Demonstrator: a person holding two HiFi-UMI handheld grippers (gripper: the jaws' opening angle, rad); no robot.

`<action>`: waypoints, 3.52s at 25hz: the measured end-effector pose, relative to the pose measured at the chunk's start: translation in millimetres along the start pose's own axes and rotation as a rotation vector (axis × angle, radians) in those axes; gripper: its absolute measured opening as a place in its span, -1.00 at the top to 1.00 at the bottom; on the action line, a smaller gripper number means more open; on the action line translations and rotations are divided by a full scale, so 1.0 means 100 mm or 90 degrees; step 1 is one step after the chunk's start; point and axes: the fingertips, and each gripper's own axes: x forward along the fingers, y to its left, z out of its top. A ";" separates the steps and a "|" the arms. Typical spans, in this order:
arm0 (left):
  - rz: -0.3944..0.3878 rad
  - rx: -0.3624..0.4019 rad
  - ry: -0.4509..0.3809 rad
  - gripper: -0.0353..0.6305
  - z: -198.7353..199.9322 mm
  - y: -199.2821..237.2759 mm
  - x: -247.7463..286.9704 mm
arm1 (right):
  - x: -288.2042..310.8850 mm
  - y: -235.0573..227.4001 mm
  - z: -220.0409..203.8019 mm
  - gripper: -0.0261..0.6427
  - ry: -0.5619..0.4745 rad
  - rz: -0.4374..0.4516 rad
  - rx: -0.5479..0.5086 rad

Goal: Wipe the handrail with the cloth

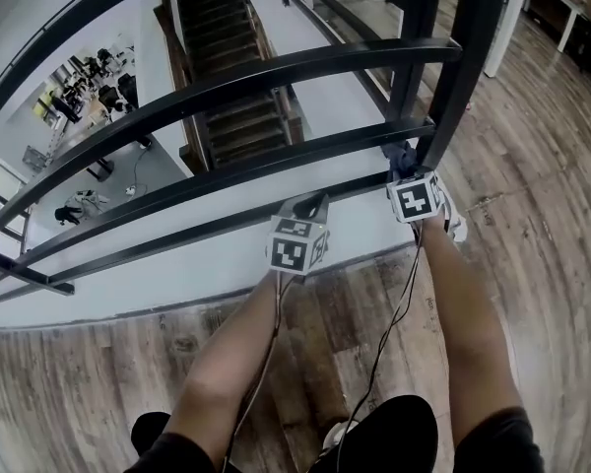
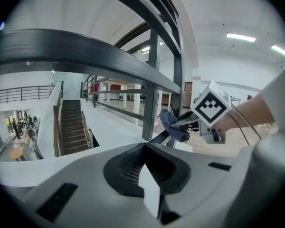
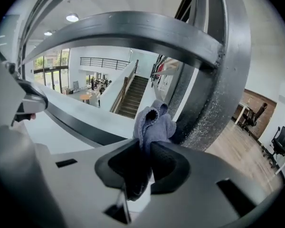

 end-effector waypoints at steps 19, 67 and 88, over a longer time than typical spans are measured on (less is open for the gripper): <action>0.075 -0.019 -0.076 0.88 0.08 1.04 -1.84 | -0.92 2.56 0.88 0.72 -0.151 0.149 0.056; 0.234 -0.122 -0.168 0.88 4.62 0.75 -8.41 | -8.02 3.51 4.94 0.72 -0.348 0.208 0.005; 0.240 -0.086 -0.190 0.88 4.88 0.79 -8.38 | -8.00 3.43 4.94 0.72 -0.360 0.191 0.031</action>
